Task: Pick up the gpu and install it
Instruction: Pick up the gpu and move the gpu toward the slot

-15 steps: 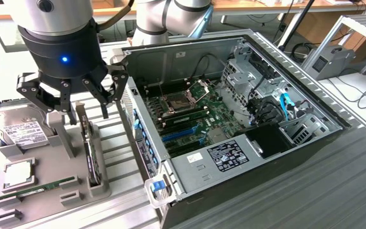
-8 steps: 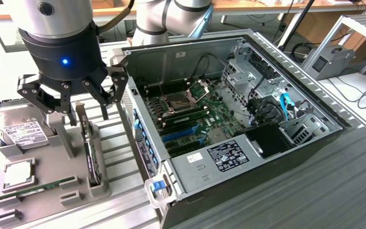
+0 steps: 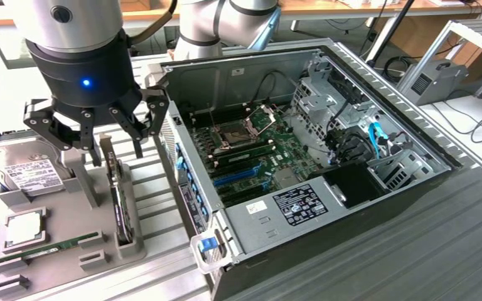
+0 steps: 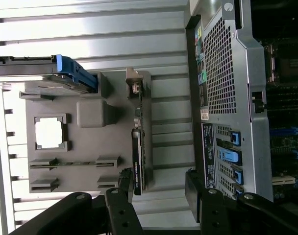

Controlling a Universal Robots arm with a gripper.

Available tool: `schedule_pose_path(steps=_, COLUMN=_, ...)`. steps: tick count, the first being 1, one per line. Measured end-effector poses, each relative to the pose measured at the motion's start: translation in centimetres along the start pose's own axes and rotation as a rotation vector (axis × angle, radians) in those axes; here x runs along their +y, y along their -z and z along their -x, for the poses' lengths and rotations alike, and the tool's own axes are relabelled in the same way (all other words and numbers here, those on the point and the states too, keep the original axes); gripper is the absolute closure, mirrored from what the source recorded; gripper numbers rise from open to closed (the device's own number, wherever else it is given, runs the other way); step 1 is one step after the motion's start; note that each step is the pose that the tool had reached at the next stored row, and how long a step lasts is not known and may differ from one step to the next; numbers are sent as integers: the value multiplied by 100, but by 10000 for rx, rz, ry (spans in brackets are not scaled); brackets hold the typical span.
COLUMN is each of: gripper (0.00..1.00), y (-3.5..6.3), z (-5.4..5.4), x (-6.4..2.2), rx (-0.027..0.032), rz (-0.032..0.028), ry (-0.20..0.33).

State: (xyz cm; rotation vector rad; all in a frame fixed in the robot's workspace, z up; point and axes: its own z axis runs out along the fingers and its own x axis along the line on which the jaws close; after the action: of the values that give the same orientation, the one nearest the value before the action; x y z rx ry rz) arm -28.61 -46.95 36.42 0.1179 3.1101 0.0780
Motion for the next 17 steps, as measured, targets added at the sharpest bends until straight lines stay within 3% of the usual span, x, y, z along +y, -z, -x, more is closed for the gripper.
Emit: schedule_pose_path(steps=17, gripper=44, y=-64, z=-2, x=-1, rx=-1, rz=0, ry=0)
